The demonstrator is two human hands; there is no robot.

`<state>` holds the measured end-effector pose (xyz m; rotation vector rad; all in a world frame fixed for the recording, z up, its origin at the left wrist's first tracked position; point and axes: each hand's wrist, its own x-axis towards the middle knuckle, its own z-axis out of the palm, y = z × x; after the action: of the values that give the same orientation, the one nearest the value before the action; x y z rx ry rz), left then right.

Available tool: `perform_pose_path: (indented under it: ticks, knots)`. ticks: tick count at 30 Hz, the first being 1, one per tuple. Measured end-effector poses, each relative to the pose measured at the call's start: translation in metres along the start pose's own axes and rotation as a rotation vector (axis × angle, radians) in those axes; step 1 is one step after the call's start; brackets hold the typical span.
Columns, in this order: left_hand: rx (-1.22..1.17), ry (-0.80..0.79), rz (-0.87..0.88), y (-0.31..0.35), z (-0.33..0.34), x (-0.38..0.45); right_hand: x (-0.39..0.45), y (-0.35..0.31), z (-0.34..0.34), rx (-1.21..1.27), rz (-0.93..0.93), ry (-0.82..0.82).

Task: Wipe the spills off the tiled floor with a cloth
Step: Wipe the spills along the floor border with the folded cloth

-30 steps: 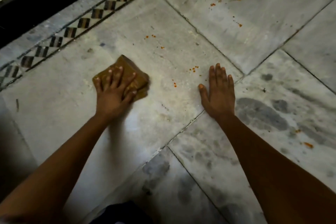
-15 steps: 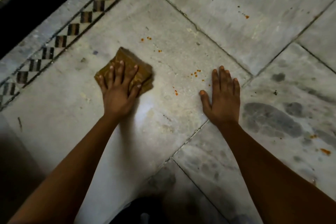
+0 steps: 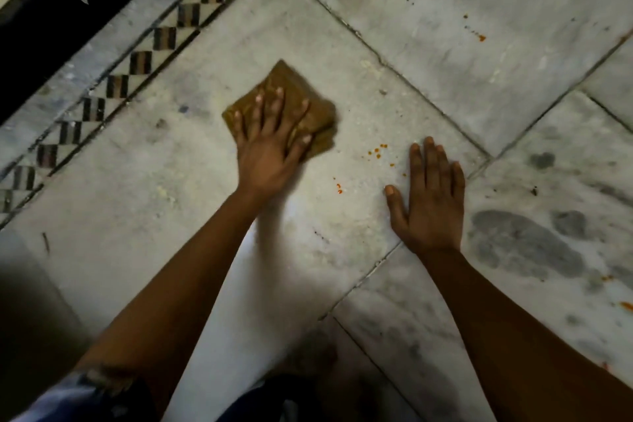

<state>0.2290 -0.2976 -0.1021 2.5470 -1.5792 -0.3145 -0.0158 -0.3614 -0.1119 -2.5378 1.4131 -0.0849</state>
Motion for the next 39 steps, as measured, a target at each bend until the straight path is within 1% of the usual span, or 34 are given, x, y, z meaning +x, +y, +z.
perform_pose_path:
  ticks: [1,3,6,8,9,11,13,15,17,19,21,25,26,28,30,32,33,35,37,39]
  knots:
    - [0.009,-0.004,-0.009,-0.011,-0.002,-0.014,0.000,0.000,0.000,-0.005,0.000,-0.004]
    - [0.030,-0.012,-0.132,-0.030,-0.004,-0.019,0.000,0.001,0.001,-0.005,-0.001,-0.012]
    - [-0.003,0.001,-0.353,-0.027,-0.006,0.027,0.000,0.001,0.000,-0.002,0.001,-0.016]
    - [-0.044,0.005,-0.380,-0.008,-0.006,0.063,0.001,0.000,-0.002,0.001,0.000,-0.013]
    - [-0.044,0.005,-0.362,0.002,-0.004,0.072,0.001,-0.001,-0.002,0.003,0.000,-0.006]
    - [0.002,0.006,-0.259,0.022,0.003,0.062,0.000,-0.001,-0.002,0.004,0.007,-0.008]
    - [0.062,0.011,-0.099,0.031,0.009,0.023,0.000,-0.002,-0.003,0.002,0.003,-0.008]
    - [0.067,-0.020,-0.004,0.022,0.010,-0.017,0.000,-0.002,-0.003,-0.004,0.003,-0.008]
    - [0.068,-0.052,-0.008,0.001,0.006,-0.035,-0.001,-0.001,-0.002,0.005,0.008,-0.009]
    - [0.075,-0.053,-0.048,-0.013,0.001,-0.029,-0.001,-0.001,-0.001,0.010,0.009,-0.002]
    - [0.050,-0.037,-0.116,-0.013,-0.003,-0.004,0.000,-0.001,-0.001,0.010,0.014,-0.001]
    - [-0.036,-0.036,-0.215,0.014,-0.002,0.058,-0.001,-0.002,-0.001,0.003,0.003,0.008]
    - [-0.026,-0.035,-0.203,0.022,0.000,0.062,-0.001,-0.002,-0.001,0.006,0.002,0.008]
    - [0.008,-0.029,-0.116,0.031,0.006,0.047,-0.002,-0.002,-0.001,0.008,0.001,0.010]
    - [0.043,-0.028,0.008,0.029,0.011,0.008,-0.003,-0.002,-0.001,0.008,-0.004,0.018]
    - [0.050,-0.050,0.044,0.011,0.011,-0.033,-0.002,-0.002,-0.002,0.013,-0.002,0.014]
    - [0.052,-0.063,0.019,-0.003,0.009,-0.048,-0.002,-0.002,-0.002,0.018,0.000,0.011]
    - [0.029,-0.074,-0.105,-0.032,0.000,-0.057,-0.003,-0.002,-0.001,0.026,-0.001,0.016]
    - [-0.010,-0.066,-0.248,-0.050,-0.008,-0.035,-0.003,-0.001,0.000,0.031,-0.005,0.023]
    - [-0.063,-0.054,-0.375,-0.051,-0.013,0.003,-0.003,0.000,0.001,0.025,-0.004,0.022]
